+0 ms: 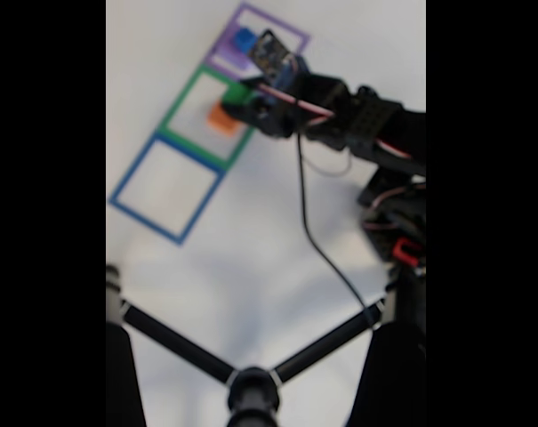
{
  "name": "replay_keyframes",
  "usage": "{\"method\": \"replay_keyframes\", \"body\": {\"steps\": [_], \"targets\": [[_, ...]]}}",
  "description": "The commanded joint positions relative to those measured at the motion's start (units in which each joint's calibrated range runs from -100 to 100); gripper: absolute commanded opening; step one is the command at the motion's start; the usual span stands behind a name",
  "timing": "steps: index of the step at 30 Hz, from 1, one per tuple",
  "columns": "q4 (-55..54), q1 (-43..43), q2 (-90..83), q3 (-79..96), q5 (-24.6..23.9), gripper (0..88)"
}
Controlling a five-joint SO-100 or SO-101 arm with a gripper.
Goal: Tower of hanoi
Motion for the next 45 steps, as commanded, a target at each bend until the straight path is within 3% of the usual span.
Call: {"method": "replay_keyframes", "body": {"steps": [1,20,32,45], "targets": [[-8.1,-1.3,4.3,-0.3,0.0,5.6],[-27.9,-1.5,22.1,-0.4,0.0,5.8],[-33.0,-1.8,27.3,0.1,0.0,6.2],[-34.3,-2.1,30.4,-0.7,0.0,15.6]]}}
